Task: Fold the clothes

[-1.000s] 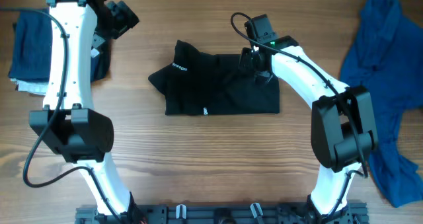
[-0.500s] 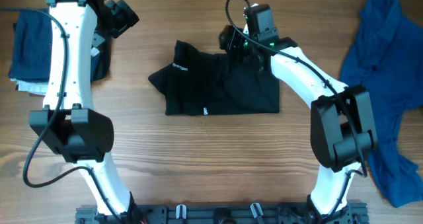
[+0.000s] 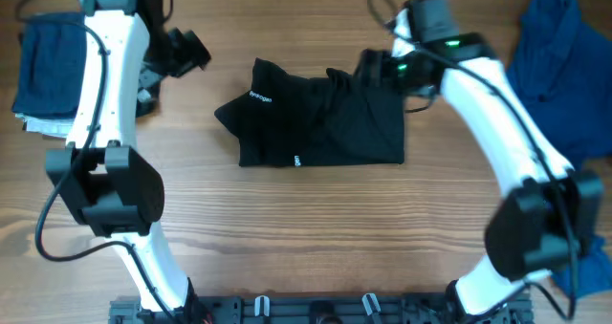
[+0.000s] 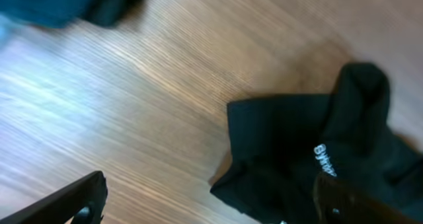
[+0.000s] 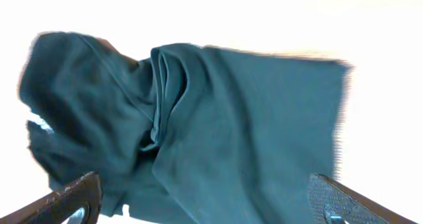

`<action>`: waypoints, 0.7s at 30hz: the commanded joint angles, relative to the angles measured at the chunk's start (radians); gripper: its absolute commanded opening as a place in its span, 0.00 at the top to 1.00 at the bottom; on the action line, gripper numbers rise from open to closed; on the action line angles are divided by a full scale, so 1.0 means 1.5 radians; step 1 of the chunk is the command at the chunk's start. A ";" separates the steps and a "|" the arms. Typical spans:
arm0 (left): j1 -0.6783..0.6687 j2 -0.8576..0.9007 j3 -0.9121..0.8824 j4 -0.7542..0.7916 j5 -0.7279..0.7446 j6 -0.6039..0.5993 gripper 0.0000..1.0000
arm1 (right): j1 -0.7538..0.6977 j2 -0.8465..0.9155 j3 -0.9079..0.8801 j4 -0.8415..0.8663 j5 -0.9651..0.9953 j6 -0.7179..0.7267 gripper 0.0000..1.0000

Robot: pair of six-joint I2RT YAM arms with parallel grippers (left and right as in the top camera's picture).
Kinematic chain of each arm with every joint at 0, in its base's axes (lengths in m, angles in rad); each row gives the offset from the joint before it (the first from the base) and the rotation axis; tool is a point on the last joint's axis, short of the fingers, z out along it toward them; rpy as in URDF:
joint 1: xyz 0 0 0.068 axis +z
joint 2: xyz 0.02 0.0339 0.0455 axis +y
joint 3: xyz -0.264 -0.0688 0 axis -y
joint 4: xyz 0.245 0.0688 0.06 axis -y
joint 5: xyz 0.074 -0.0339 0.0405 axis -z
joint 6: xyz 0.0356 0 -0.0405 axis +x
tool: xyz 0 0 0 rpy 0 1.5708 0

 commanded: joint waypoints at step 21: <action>-0.016 -0.006 -0.447 0.447 0.374 0.387 0.23 | -0.019 -0.048 0.017 -0.048 -0.004 -0.075 0.00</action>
